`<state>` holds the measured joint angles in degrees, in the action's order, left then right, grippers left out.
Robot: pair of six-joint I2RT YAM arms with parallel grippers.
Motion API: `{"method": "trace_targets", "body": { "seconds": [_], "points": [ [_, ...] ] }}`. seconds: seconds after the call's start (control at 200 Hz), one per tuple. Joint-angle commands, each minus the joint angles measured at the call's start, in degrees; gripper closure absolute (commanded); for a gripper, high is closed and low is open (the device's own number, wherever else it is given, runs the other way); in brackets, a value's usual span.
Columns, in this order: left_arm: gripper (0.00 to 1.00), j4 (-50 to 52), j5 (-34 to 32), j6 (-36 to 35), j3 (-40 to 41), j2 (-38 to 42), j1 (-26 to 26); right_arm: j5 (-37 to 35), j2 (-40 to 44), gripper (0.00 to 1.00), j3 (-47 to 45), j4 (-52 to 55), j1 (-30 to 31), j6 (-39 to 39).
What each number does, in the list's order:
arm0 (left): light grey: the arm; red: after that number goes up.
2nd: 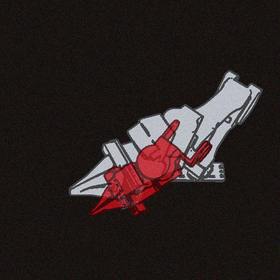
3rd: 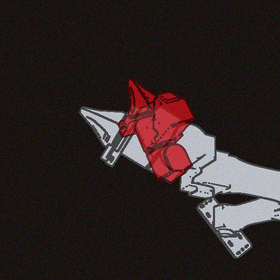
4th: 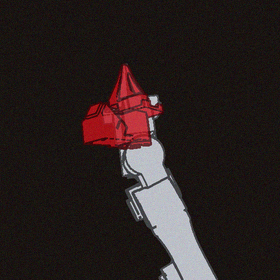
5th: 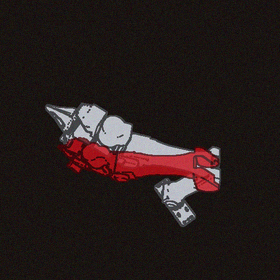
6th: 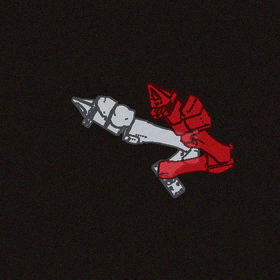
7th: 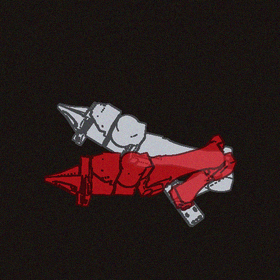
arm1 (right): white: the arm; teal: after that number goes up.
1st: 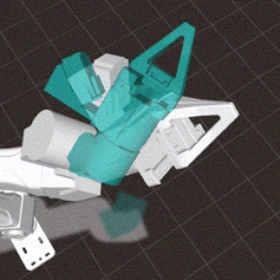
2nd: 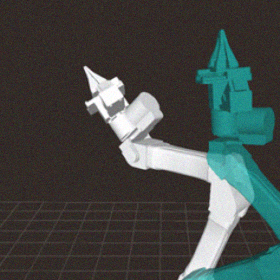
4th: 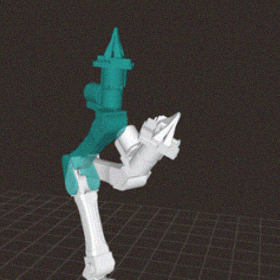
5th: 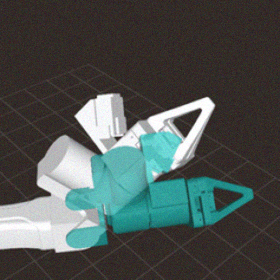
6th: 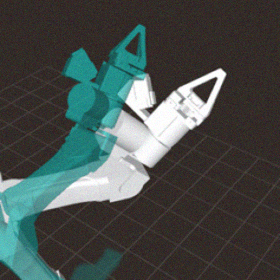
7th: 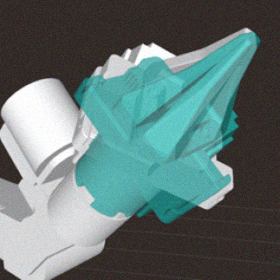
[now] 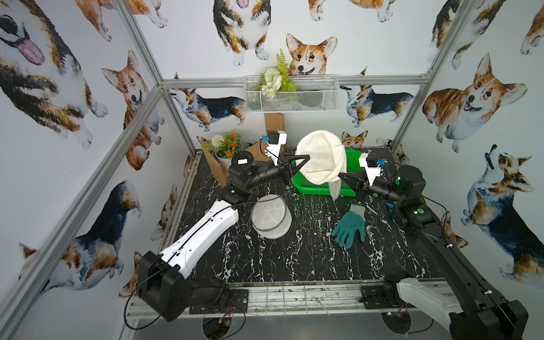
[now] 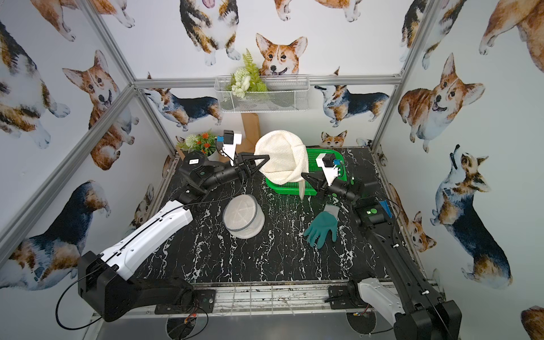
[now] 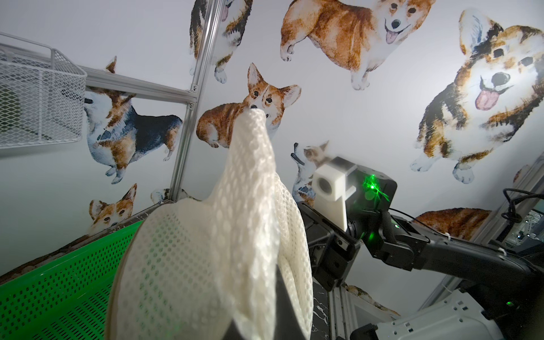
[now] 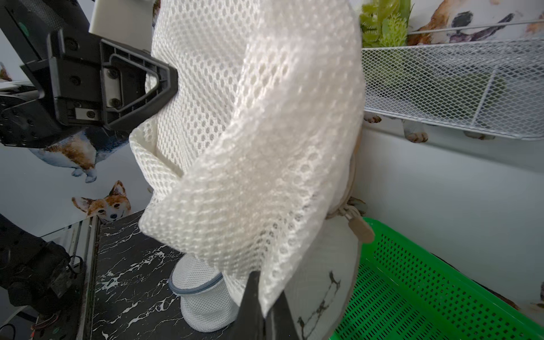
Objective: Turn the laundry bag inside out
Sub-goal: Turn over the laundry bag.
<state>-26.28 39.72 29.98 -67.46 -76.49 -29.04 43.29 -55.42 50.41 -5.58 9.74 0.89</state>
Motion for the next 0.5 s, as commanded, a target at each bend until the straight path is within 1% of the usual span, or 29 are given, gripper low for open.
{"method": "trace_targets", "body": {
  "seconds": [0.0, 0.095, 0.185, 0.27, 0.32, 0.405, 0.45, 0.495],
  "points": [
    [1.0, -7.6, -2.7, 4.8, -0.5, 0.1, -0.1, -5.0, 1.8, 1.0, -2.7, -4.4, 0.4, -1.3],
    [1.0, -16.5, -5.7, 13.4, -0.6, -1.0, -0.8, -9.7, 3.2, 1.0, -7.6, -9.1, 2.8, -4.9],
    [1.0, -22.2, -8.6, 19.5, -2.3, -2.8, -2.9, -15.8, 2.6, 1.0, -12.4, -16.7, 8.7, -8.9],
    [1.0, -22.8, -10.5, 21.5, -4.8, -4.4, -5.0, -20.8, -0.6, 1.0, -12.2, -21.1, 16.2, -8.8],
    [1.0, -23.0, -11.7, 22.4, -5.8, -5.2, -5.9, -23.3, -3.1, 0.99, -10.5, -21.9, 19.1, -8.5],
    [1.0, -22.4, -13.8, 23.6, -6.8, -5.6, -6.9, -29.6, -5.7, 0.97, -8.0, -22.0, 20.1, -9.8],
    [1.0, -21.1, -14.7, 23.5, -7.0, -5.3, -7.0, -37.2, -5.7, 0.94, -7.3, -20.6, 20.1, -10.0],
    [1.0, -18.6, -15.8, 22.8, -6.9, -4.6, -7.0, -42.4, -4.6, 0.9, -7.4, -19.3, 19.5, -9.0]
  ]
}}
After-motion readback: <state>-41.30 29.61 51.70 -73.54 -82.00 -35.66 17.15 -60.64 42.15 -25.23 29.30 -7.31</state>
